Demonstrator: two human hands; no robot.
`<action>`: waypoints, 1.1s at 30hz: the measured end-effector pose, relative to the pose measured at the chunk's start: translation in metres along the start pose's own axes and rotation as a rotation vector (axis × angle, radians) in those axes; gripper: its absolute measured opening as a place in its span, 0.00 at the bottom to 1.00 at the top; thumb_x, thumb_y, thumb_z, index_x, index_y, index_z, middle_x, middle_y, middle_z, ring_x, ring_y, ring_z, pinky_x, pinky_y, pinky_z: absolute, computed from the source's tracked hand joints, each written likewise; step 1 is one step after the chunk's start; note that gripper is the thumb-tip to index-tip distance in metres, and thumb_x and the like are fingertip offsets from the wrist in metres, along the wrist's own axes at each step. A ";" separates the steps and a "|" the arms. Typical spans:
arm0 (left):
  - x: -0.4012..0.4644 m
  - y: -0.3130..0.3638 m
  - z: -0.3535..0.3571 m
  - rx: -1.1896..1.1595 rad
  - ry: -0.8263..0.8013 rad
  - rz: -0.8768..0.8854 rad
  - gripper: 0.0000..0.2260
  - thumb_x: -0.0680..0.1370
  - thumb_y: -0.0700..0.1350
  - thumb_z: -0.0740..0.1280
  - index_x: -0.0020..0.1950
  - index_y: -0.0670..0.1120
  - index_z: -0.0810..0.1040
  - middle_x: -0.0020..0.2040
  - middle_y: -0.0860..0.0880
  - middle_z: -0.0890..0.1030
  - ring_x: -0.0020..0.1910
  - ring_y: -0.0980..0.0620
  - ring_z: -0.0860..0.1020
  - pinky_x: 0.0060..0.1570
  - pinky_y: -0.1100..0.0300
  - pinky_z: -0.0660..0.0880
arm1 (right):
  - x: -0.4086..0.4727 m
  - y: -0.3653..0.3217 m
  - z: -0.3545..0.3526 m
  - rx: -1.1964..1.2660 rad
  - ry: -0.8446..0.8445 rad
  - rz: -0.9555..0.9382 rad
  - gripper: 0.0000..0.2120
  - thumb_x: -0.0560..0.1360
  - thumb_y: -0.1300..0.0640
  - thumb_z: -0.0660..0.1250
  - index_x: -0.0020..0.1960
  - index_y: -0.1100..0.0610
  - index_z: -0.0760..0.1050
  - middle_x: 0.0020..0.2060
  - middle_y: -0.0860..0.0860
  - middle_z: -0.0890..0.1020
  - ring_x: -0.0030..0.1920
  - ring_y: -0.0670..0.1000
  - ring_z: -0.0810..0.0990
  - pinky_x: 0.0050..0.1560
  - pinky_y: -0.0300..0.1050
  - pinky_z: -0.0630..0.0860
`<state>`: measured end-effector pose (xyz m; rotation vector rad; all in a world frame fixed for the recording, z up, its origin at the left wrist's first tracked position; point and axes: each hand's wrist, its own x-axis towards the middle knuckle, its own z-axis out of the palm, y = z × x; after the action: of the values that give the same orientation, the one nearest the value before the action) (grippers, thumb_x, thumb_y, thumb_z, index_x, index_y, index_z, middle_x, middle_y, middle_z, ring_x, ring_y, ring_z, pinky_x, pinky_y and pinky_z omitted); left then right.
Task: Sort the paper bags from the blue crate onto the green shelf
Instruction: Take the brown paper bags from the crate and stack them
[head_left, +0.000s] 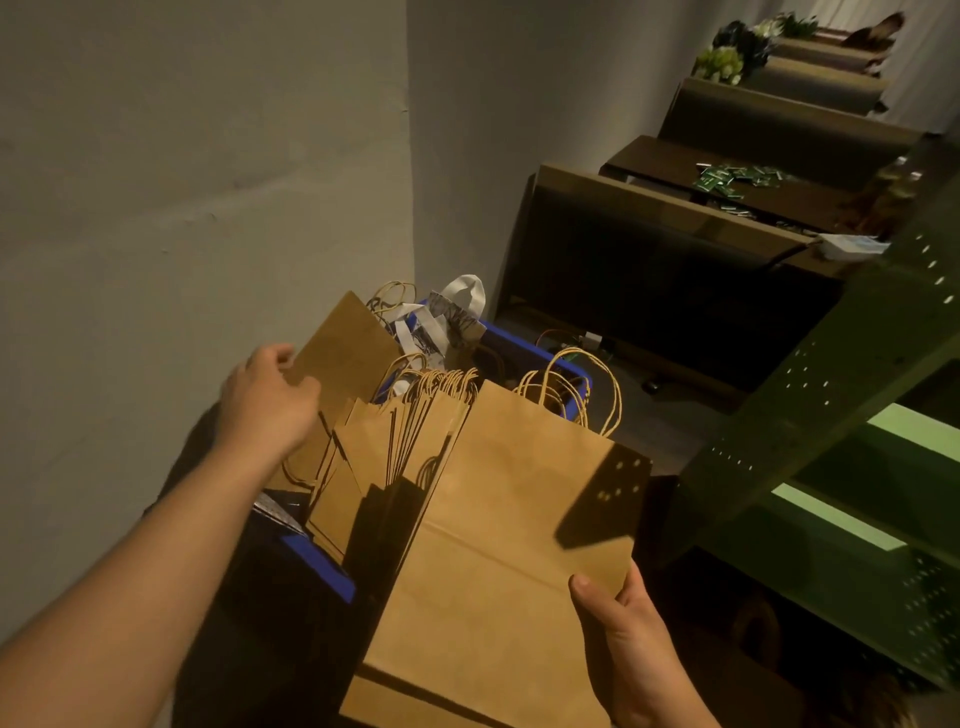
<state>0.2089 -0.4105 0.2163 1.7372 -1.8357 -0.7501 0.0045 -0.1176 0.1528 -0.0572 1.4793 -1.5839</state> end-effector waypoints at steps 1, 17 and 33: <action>0.008 -0.006 0.000 0.106 -0.002 0.005 0.26 0.82 0.48 0.65 0.80 0.50 0.64 0.76 0.45 0.71 0.73 0.41 0.69 0.68 0.41 0.70 | 0.001 0.001 0.000 0.005 0.001 0.003 0.21 0.76 0.70 0.68 0.64 0.53 0.75 0.50 0.58 0.87 0.58 0.64 0.83 0.68 0.65 0.72; 0.029 -0.024 0.028 0.381 -0.124 0.015 0.21 0.83 0.49 0.66 0.76 0.46 0.71 0.67 0.37 0.74 0.49 0.43 0.76 0.45 0.50 0.73 | -0.002 0.008 -0.006 0.047 0.058 -0.004 0.22 0.75 0.72 0.67 0.64 0.53 0.75 0.52 0.59 0.86 0.58 0.62 0.83 0.68 0.58 0.73; -0.034 0.040 -0.073 -0.071 0.091 0.244 0.13 0.85 0.47 0.61 0.69 0.54 0.75 0.55 0.50 0.83 0.50 0.45 0.81 0.46 0.51 0.74 | 0.003 -0.003 -0.002 0.080 0.076 -0.049 0.21 0.77 0.71 0.65 0.62 0.50 0.76 0.51 0.52 0.87 0.57 0.53 0.83 0.54 0.42 0.73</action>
<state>0.2317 -0.3792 0.2973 1.4456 -1.8913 -0.6202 -0.0003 -0.1187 0.1527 0.0122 1.4809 -1.7000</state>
